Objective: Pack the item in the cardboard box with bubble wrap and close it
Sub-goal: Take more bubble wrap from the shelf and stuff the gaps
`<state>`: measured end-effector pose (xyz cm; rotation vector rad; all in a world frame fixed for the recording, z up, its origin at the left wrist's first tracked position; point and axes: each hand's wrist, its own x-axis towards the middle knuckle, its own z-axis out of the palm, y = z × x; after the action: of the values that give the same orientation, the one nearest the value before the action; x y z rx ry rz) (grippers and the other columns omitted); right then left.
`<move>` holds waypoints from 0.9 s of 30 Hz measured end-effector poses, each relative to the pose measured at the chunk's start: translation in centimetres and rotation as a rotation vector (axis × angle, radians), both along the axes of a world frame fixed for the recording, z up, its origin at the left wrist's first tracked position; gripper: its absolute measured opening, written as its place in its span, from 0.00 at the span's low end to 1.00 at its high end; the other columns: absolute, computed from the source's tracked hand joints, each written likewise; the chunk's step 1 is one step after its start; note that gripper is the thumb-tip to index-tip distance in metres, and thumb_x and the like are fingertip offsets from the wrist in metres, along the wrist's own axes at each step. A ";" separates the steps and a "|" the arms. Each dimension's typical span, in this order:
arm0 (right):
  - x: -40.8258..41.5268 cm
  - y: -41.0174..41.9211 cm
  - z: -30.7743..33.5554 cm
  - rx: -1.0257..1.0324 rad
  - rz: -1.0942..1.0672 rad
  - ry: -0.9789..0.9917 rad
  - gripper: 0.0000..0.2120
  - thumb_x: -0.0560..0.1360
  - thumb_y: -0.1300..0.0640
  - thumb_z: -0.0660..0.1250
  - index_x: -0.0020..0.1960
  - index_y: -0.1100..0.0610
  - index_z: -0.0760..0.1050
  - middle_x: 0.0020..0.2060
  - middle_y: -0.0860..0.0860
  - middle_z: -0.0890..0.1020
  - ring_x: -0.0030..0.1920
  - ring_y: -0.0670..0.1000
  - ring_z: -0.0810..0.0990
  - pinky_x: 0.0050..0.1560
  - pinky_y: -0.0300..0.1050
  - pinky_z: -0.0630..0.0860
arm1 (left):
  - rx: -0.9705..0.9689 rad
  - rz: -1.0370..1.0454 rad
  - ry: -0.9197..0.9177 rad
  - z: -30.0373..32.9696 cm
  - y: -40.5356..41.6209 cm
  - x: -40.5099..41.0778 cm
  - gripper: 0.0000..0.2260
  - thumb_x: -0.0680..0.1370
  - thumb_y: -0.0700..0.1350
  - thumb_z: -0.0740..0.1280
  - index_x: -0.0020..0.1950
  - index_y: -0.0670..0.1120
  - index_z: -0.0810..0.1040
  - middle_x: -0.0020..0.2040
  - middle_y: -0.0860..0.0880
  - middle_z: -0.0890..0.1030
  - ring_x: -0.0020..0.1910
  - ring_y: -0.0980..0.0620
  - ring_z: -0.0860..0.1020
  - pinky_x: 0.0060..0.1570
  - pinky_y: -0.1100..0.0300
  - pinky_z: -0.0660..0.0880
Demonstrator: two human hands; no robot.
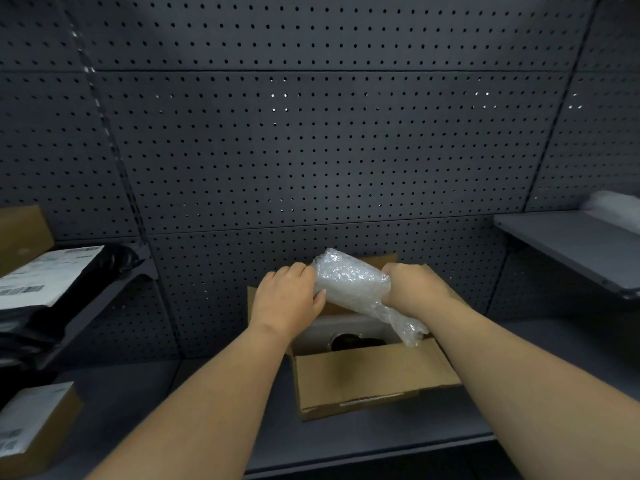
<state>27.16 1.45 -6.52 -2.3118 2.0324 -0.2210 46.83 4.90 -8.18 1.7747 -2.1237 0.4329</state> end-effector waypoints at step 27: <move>2.0 -11.2 -5.3 -0.034 0.157 -0.243 0.11 0.75 0.58 0.62 0.57 0.55 0.76 0.52 0.52 0.79 0.47 0.53 0.78 0.39 0.41 0.68 | 0.430 0.304 0.475 -4.8 -11.1 -4.7 0.09 0.76 0.49 0.62 0.52 0.46 0.73 0.46 0.47 0.80 0.44 0.47 0.79 0.46 0.53 0.79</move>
<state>29.18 -9.71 -11.78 -2.3185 1.7383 -0.5040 42.14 -6.15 -12.95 2.1717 -1.6977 -0.3801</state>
